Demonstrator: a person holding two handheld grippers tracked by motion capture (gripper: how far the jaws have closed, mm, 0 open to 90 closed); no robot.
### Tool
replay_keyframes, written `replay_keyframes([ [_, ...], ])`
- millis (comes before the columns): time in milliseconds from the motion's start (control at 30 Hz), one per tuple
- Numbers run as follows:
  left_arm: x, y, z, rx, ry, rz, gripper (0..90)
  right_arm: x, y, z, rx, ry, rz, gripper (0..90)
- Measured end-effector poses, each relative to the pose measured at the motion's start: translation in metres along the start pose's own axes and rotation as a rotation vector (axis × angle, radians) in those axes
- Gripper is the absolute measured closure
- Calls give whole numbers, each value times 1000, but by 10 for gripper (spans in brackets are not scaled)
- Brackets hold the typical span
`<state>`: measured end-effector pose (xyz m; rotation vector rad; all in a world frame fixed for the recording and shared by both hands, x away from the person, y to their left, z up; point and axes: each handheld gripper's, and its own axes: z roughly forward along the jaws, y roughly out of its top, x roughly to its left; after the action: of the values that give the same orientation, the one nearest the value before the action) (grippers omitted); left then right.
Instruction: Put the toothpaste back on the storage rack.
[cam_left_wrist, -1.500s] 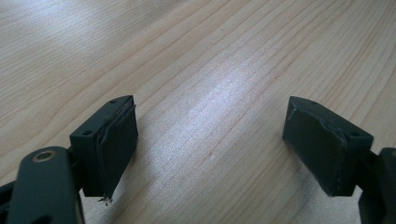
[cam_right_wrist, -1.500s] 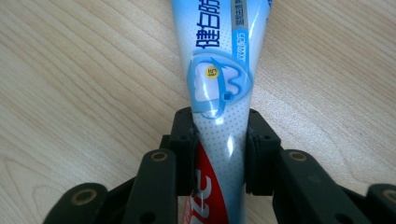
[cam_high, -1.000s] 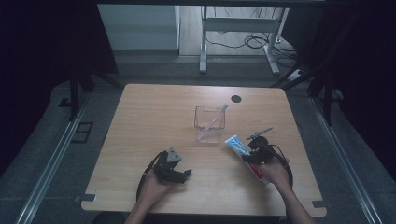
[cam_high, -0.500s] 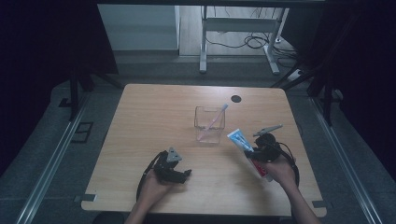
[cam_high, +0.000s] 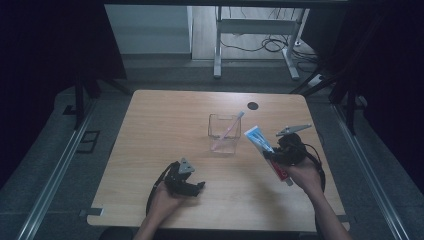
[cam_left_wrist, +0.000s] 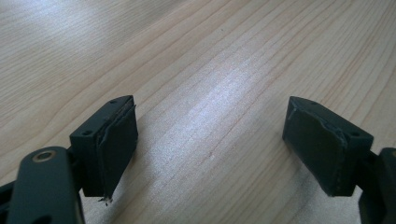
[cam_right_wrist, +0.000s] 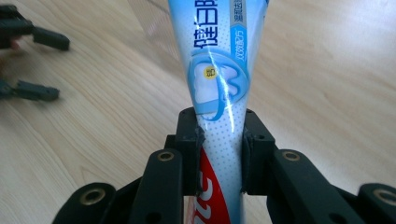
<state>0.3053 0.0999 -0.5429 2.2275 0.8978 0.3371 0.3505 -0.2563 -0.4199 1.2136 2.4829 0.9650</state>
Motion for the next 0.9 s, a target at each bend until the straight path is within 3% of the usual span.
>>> replay_keyframes([
  [400,0,0,0,0,0,0,181,3,31,-6,-60,22,-36,727],
  [900,0,0,0,0,0,0,181,11,65,9,-119,56,-69,728],
])
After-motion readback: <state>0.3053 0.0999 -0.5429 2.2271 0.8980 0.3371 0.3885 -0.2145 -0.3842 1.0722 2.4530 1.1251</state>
